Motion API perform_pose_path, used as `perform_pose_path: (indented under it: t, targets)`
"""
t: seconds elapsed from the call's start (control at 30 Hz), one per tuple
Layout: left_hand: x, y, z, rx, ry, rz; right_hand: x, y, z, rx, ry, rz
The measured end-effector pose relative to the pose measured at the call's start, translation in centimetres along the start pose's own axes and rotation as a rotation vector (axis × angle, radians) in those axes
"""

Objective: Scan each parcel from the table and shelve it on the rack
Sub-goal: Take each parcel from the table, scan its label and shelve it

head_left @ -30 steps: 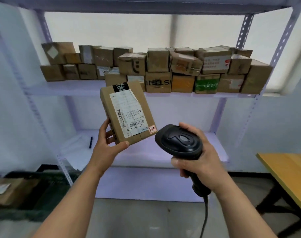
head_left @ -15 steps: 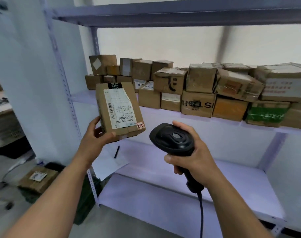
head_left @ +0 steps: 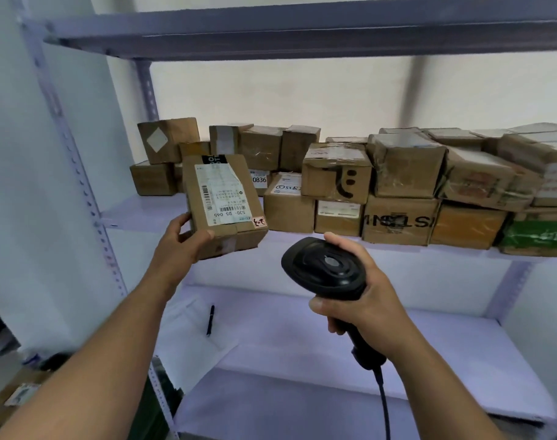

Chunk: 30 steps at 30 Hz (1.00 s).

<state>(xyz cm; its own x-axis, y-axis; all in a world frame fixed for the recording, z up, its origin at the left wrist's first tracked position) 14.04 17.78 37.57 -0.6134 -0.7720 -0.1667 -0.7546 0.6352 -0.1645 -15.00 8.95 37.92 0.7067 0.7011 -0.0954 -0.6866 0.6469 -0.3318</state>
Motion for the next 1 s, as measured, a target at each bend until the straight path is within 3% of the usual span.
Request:
perform_pose_path:
  t: [0.23,0.5,1.0]
  targets:
    - [0.0,-7.7,0.5,0.005,-0.088,0.100,2.4,-2.9,-0.6,0.012,0.070,-0.117]
    - [0.9,-10.9,1.4,0.096,-0.141,0.278,5.0,-4.1,-1.9,0.021,0.105,-0.226]
    - [2.7,-11.1,2.7,0.236,-0.157,0.191,5.2,-1.4,-1.8,0.074,0.176,-0.356]
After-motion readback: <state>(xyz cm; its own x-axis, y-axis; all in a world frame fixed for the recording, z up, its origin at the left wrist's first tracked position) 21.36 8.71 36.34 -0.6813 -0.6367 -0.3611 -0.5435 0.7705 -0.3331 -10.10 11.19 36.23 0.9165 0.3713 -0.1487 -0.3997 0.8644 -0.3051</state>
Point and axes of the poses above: each hand's wrist, its own y-axis away from the middle knuckle, its own x-axis out of the palm, z = x × y, the point moved 6 cm from there along -y, towards the middle knuckle, and after that the axes turned 2 degrees about -x, right-handed, at the moved point
